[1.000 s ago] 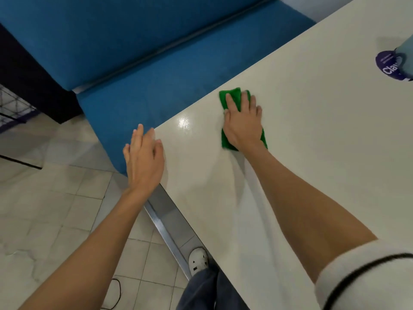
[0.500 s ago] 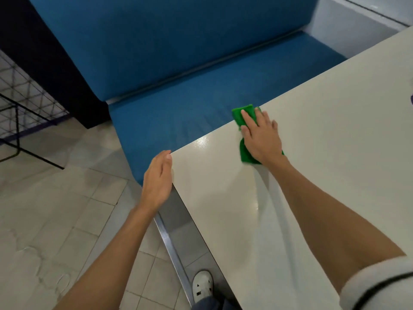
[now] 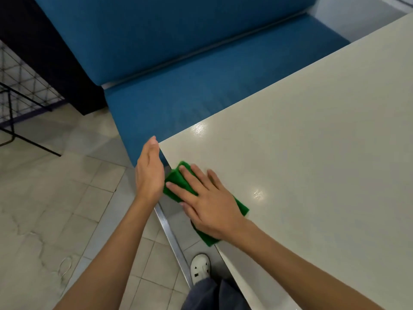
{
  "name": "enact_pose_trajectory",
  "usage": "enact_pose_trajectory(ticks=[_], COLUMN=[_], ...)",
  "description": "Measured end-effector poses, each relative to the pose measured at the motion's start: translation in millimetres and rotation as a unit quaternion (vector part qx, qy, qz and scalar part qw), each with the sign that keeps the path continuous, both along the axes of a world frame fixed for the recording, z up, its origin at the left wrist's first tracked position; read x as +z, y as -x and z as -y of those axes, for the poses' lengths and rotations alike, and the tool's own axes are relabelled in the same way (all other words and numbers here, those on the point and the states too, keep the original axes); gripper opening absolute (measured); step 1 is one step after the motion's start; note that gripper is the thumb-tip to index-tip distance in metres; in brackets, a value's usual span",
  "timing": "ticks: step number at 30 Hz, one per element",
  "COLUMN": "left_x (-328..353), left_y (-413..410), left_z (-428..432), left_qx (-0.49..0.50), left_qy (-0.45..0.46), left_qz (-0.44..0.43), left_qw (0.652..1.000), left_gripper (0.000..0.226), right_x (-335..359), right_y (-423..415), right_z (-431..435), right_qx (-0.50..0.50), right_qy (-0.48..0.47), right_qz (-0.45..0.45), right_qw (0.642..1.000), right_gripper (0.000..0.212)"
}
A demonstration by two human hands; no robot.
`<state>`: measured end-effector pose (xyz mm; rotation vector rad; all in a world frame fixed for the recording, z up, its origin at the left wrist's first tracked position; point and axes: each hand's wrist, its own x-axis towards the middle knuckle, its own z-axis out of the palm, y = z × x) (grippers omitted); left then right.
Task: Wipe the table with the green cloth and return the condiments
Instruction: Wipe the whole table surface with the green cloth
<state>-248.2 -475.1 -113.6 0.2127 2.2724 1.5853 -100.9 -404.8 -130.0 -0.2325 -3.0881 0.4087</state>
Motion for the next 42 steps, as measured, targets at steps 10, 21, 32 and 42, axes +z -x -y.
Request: enact_pose_trajectory(ticks=[10,21,32,42], left_x=[-4.9,-1.3,-25.3,-22.0], left_y=[-52.3,-69.5,-90.3,-91.8], left_z=[-27.4,-27.2,-46.1,-46.3], left_qx=[-0.223,-0.277,-0.354,-0.364], left_qy=[0.126,0.135,0.268,0.288], left_qz=[-0.207,-0.246,-0.377,-0.384], left_qw=[0.944,0.919,0.813,0.798], left_gripper=[0.048,0.050,0.053,0.057], right_x=[4.4,-0.8,4.8,0.2], right_y=[-8.1,-115.2,-137.4,-141.9], right_z=[-145.8,-8.6,-170.4,-45.4], right_qx=[-0.320,-0.008,-0.293,-0.130], right_qy=[-0.012,-0.036,-0.029,-0.017], right_qz=[0.018,0.013,0.047,0.018], right_qw=[0.947,0.999,0.955,0.991], right_gripper=[0.049,0.048,0.053,0.048])
